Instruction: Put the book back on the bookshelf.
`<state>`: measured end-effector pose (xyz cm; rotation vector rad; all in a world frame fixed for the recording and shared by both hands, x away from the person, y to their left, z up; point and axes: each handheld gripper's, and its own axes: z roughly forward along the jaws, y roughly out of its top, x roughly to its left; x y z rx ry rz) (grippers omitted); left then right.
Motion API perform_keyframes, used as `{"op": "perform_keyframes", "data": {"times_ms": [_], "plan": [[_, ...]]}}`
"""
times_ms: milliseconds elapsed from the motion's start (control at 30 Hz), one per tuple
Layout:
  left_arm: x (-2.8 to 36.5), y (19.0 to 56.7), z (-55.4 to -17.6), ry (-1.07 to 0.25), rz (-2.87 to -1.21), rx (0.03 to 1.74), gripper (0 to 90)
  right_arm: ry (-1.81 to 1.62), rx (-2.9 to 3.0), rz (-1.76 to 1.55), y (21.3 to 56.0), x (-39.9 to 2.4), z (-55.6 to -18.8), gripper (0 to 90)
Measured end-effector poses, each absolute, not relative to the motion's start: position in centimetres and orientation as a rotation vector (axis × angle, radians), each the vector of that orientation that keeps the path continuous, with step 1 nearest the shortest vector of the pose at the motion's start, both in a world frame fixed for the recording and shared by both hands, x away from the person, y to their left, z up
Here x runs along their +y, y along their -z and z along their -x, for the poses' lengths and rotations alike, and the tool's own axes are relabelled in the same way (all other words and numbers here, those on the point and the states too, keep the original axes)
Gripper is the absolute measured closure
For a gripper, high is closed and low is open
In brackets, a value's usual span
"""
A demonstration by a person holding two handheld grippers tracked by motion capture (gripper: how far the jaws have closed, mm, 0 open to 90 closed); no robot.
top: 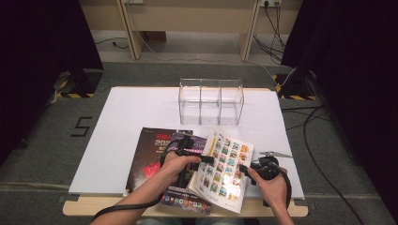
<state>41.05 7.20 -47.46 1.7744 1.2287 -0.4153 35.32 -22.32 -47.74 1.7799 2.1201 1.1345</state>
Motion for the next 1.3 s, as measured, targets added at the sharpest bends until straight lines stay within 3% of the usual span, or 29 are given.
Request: {"op": "perform_keyframes", "data": {"times_ms": [500, 1300], "plan": [[8.6, 47.3, -38.4, 0.284, -1.631, 0.876, 73.1, -1.282, 2.044, -1.800, 46.3, -24.1, -36.4, 39.4], [9.3, 48.1, -38.3, 0.312, -1.576, 0.864, 73.1, -1.614, 2.050, -1.933, 47.2, -25.8, -40.9, 32.1]]}}
